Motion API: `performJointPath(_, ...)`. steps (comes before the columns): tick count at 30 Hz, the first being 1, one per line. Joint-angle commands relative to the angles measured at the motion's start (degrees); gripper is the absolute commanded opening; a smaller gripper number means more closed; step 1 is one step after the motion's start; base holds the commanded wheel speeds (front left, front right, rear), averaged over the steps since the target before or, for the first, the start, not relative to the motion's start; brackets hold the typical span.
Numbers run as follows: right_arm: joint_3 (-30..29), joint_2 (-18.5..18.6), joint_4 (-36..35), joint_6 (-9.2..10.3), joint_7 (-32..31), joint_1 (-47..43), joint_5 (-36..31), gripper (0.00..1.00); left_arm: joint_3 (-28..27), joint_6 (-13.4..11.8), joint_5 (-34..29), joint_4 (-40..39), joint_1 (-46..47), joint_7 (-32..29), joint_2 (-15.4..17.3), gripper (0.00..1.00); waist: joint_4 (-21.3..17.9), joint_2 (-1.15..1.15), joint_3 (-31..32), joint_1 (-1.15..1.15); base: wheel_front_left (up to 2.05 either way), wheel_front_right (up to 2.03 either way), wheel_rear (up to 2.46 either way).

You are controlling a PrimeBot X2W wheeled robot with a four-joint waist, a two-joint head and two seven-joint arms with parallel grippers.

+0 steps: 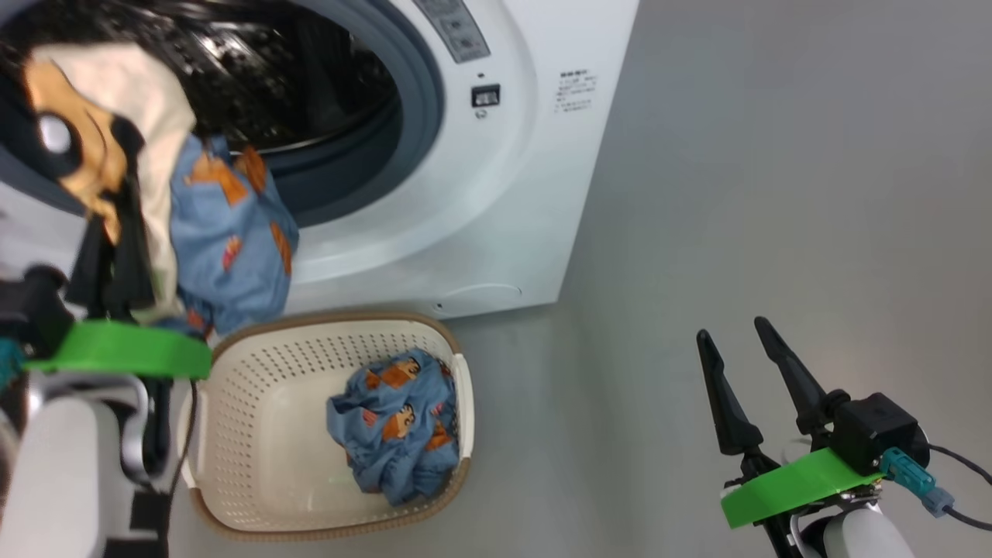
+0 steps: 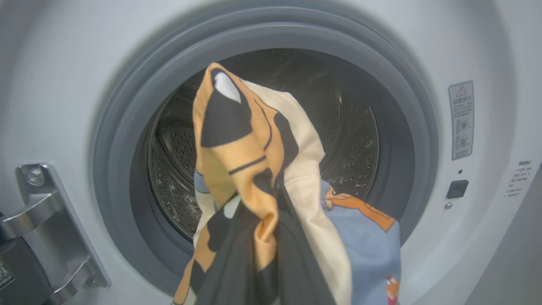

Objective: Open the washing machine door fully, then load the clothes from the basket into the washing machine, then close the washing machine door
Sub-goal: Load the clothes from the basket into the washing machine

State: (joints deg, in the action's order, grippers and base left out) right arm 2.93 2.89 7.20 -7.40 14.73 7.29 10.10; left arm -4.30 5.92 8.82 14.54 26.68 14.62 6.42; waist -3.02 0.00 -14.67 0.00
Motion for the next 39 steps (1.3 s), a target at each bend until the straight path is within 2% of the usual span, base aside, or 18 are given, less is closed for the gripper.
performJointPath(1, 1.6, 0.0, -1.7, -0.09, 0.3, 1.5, -0.2, 1.00, -1.8, 0.4, 0.0, -0.7, 2.8, 0.4, 2.3, 0.00, -1.9, 0.00, -2.7, 0.00, 0.00, 0.00, 0.00)
performJointPath(12, 2.1, 0.0, -2.8, -0.09, 0.3, 4.3, 1.0, 1.00, -1.7, 1.1, -0.2, 3.5, 12.1, 0.4, 3.6, 0.00, -4.5, 0.00, -10.7, 0.00, 0.00, 0.00, 0.00)
performJointPath(25, 4.0, 0.0, -3.7, -0.09, 0.3, 7.3, 3.1, 1.00, 0.3, 1.4, -1.0, 13.3, 24.8, 0.4, 6.8, 0.00, -6.5, 0.00, -19.7, 0.00, 0.00, 0.00, 0.00)
performJointPath(39, 6.0, 0.0, -4.0, -0.09, 0.3, 8.3, 4.9, 1.00, 5.7, 1.6, -0.6, 30.7, 42.1, -2.0, 11.2, 0.00, -7.2, 0.00, -26.4, 0.00, 0.00, 0.00, 0.00)
